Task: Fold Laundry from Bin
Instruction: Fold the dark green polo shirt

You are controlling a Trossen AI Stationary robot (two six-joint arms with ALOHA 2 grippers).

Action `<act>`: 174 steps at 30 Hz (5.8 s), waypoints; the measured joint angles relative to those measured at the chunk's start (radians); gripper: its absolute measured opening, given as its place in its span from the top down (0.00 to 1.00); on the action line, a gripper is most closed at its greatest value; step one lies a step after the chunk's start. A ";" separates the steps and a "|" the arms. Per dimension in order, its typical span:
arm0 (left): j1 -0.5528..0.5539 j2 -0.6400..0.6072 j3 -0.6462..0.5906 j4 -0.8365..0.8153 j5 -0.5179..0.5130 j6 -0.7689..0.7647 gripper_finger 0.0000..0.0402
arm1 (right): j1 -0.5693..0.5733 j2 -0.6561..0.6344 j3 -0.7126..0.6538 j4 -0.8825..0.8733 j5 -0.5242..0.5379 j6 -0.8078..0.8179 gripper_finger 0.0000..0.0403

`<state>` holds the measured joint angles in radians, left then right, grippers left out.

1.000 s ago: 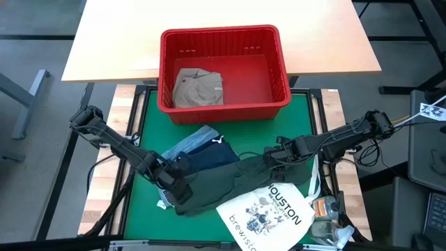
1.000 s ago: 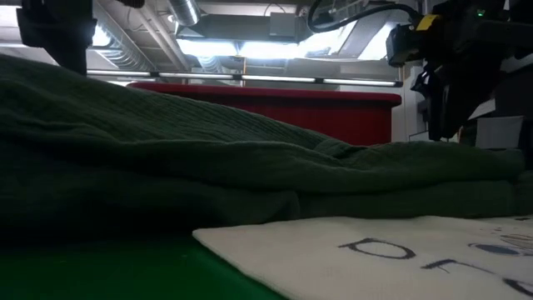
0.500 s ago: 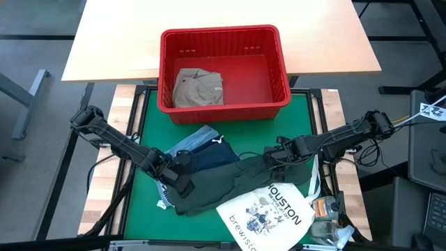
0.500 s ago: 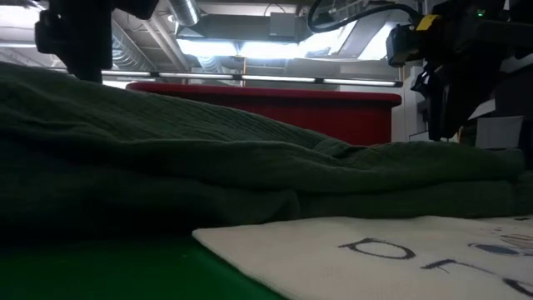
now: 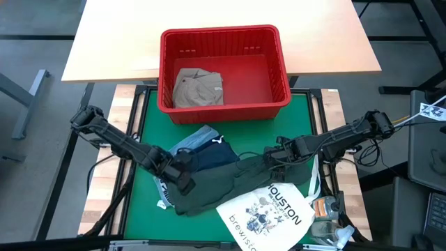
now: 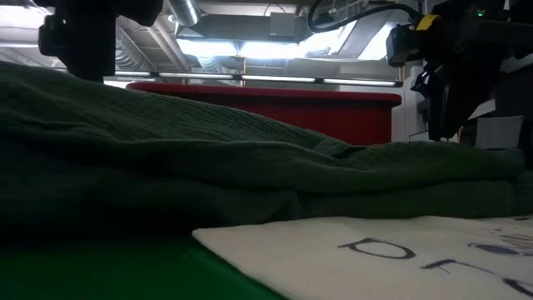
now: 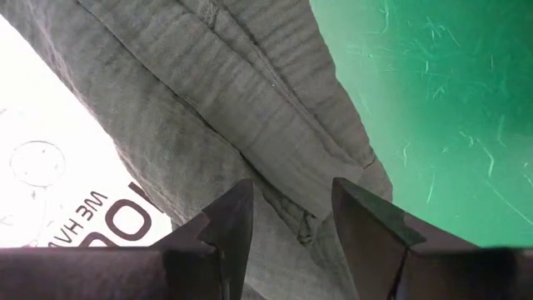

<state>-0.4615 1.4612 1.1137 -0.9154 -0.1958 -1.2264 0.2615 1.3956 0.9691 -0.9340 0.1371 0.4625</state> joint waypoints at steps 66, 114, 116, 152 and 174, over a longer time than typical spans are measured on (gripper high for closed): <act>0.079 0.005 -0.076 0.668 0.185 -0.098 0.99 | 0.000 -0.132 0.001 0.077 0.001 -0.034 0.59; 0.425 0.805 0.521 1.499 0.318 0.217 0.99 | 0.000 -0.496 0.000 0.119 0.011 -0.053 0.59; 0.427 0.832 0.547 1.498 0.318 0.217 0.99 | 0.000 -0.497 0.000 0.126 0.011 -0.053 0.59; 0.426 1.009 0.794 1.420 0.011 0.497 0.93 | 0.001 -0.494 0.000 0.068 0.000 -0.055 0.59; 0.427 1.009 0.794 1.413 0.076 0.618 0.68 | -0.001 -0.501 0.001 0.071 -0.136 -0.049 0.59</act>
<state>-0.0349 2.4699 1.9076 0.4979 -0.1203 -0.6080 0.2604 0.8950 0.9699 -0.8627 0.0013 0.4134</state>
